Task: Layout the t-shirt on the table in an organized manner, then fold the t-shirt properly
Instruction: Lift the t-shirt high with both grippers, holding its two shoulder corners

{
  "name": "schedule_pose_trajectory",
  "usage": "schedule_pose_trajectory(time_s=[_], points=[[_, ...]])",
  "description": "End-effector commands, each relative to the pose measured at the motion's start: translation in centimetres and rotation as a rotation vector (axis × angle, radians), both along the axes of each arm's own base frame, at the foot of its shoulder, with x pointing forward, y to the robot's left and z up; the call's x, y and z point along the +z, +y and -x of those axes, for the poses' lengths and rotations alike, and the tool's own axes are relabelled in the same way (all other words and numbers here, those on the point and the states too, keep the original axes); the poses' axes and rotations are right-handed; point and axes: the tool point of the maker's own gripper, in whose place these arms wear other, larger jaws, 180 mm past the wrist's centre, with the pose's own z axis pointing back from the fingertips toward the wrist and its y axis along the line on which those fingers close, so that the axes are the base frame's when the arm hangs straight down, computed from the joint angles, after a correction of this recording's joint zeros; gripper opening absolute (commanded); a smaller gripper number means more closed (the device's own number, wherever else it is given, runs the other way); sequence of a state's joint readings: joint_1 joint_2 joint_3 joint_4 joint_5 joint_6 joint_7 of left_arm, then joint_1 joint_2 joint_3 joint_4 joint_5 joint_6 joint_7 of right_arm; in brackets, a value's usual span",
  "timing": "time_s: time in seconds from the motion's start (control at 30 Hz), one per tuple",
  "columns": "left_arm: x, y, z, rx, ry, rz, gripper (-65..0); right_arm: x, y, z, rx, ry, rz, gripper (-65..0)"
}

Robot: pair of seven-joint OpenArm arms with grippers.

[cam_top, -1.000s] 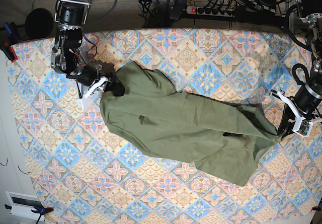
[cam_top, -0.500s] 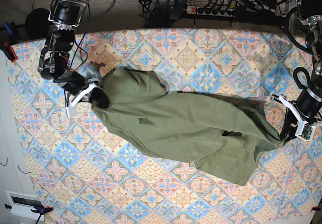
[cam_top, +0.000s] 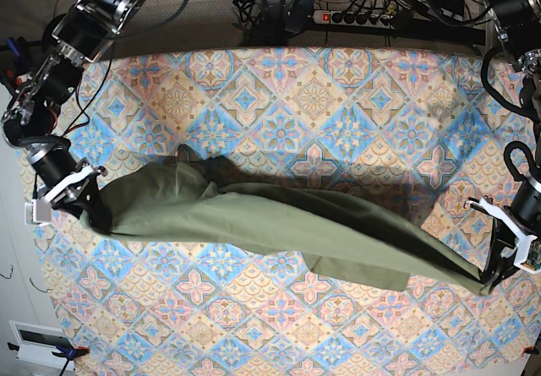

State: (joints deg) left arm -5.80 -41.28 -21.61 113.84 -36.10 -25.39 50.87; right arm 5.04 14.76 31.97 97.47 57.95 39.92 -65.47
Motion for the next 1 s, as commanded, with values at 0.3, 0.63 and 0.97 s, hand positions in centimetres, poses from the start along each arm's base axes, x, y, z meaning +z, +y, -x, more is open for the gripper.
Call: schedule_pose_trajectory(time_s=[0.3,0.63,0.97], points=[[6.1,-1.1,-1.7,-0.040,-0.165,-0.009,-65.0,8.8,-3.6,-4.9,-0.040,-0.219,-0.016,-64.2],[6.8,-2.3,-6.7,-0.064,-0.156,0.126,-65.0,14.9,-7.0,-9.6,-0.076,-0.320,-0.137,-64.2],[11.1,-4.5,-8.7,-0.115,-0.232,0.125,-65.0,23.0,-8.3,-12.5,-0.061,-0.438,-0.160,-64.2]])
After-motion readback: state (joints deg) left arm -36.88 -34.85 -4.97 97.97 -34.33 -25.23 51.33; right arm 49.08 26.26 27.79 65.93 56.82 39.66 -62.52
